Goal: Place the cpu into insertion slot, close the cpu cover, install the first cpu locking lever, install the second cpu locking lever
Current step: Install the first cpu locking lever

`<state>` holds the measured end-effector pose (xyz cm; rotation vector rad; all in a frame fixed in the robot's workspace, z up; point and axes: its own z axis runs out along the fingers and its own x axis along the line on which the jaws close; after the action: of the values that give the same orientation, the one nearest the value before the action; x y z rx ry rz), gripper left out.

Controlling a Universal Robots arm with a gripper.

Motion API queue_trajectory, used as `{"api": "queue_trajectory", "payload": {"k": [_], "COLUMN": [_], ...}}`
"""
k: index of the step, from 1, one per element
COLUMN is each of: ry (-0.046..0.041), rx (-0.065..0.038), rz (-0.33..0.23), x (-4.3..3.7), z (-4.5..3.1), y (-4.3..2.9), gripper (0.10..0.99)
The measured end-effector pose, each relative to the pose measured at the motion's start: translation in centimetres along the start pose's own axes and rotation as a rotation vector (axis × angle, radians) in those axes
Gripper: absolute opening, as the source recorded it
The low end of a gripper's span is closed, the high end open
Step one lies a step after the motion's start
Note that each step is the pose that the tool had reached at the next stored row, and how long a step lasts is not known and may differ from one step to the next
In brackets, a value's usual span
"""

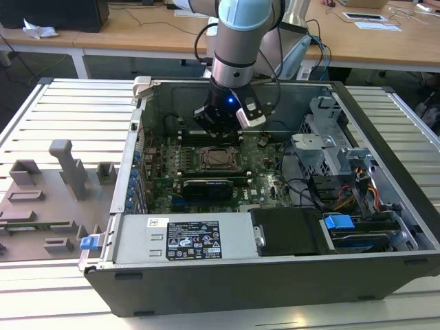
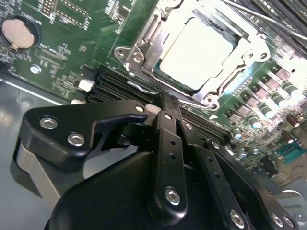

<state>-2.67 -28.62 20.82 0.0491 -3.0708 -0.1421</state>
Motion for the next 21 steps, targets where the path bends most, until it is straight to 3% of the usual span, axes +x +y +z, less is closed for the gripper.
{"api": "queue_trajectory", "payload": {"k": [6,21], "ry": [0.0052,0.0075], "rx": [0.000,0.010], "rz": [0.001,0.002], "x": [-0.74,-0.92], "z": [0.16,0.59], "y": [-0.12,-0.42], "gripper": [0.106,0.106]}}
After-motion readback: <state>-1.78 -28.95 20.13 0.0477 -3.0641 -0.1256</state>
